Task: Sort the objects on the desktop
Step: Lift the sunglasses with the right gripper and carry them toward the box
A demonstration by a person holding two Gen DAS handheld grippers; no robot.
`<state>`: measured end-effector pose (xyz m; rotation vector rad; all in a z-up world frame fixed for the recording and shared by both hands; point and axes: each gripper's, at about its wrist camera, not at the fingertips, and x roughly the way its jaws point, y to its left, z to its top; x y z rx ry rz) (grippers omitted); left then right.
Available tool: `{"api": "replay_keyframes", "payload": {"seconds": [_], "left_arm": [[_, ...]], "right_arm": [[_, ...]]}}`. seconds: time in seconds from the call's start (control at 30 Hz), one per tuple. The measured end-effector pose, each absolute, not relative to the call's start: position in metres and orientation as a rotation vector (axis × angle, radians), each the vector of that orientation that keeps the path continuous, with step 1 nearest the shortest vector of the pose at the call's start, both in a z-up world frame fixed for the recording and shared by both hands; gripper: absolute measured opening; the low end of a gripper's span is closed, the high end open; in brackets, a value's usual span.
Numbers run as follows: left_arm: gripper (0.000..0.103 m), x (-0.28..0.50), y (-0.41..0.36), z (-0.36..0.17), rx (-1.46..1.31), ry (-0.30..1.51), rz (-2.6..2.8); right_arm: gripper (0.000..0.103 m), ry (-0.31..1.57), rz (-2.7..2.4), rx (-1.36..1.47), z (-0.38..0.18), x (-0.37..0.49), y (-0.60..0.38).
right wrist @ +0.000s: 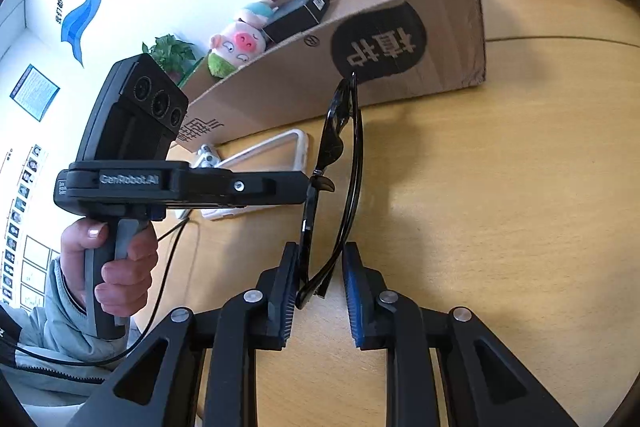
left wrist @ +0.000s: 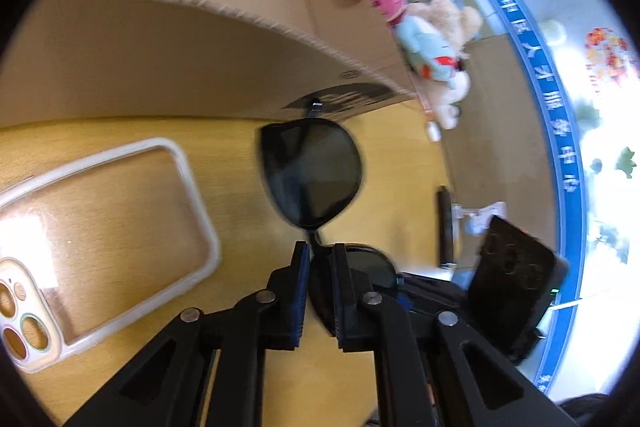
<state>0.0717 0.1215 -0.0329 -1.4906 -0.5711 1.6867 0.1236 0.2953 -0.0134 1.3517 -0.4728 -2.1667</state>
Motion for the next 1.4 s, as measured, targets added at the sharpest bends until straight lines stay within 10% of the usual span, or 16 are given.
{"api": "replay_keyframes", "payload": {"seconds": [0.87,1.07,1.4], "left_arm": [[0.014,0.055,0.102,-0.047,-1.404,-0.846,1.461],[0.07,0.054,0.092,-0.048,-1.441,-0.848,1.464],[0.071,0.063,0.083,-0.064,-1.501,-0.9,1.459]], "right_arm": [[0.021,-0.47,-2.118,1.296,-0.013,0.116,0.286],[0.022,-0.48,-2.116,1.286,-0.01,0.115,0.284],[0.021,-0.479,-2.121,1.339,-0.022,0.115,0.282]]}}
